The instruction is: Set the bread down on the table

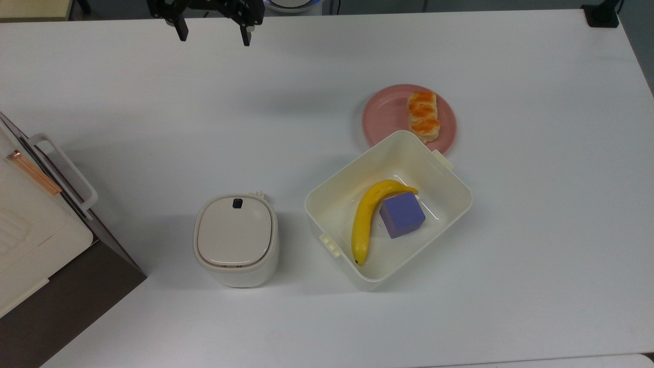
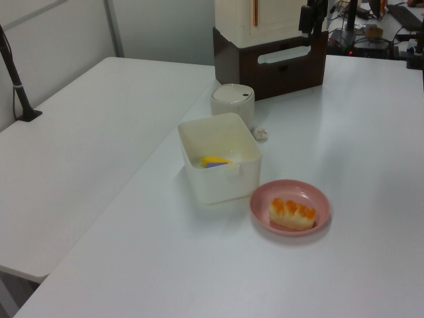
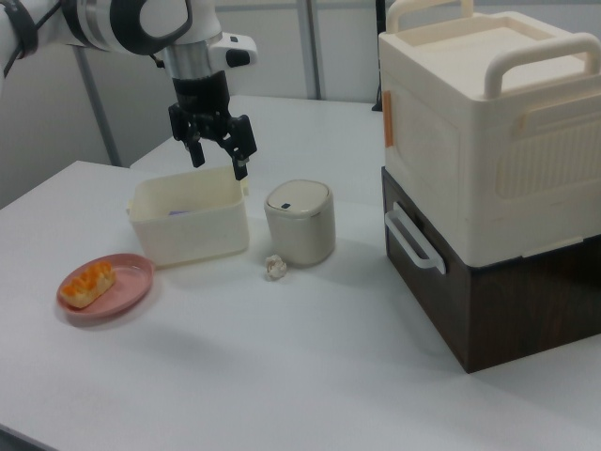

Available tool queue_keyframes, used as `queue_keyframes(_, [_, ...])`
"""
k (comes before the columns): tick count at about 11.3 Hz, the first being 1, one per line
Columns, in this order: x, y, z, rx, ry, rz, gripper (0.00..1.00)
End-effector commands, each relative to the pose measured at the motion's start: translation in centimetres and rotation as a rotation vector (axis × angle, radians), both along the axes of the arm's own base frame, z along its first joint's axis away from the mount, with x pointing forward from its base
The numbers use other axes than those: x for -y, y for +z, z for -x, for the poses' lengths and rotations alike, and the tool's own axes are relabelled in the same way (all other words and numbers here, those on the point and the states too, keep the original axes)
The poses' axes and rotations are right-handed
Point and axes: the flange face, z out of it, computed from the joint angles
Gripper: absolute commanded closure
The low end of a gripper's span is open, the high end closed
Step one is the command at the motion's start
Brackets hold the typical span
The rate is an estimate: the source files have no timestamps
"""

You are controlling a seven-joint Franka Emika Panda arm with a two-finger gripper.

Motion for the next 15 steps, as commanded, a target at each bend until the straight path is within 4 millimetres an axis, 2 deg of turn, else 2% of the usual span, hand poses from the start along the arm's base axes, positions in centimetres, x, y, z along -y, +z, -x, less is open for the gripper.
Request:
queue_keyframes(1, [-0.1,-0.1,0.3,0.018,0.024,0.033,0.0])
queue_keyframes(13, [-0.8,-1.8,0.7,-0.024,0.06,0.073,0.0])
queue_keyframes(14, [-1.1,-2.3,0.9,-0.029,0.064,0.073,0.0])
queue_keyframes(15, [-2.3,-2.8,1.5,-0.011,0.084,0.076,0.0])
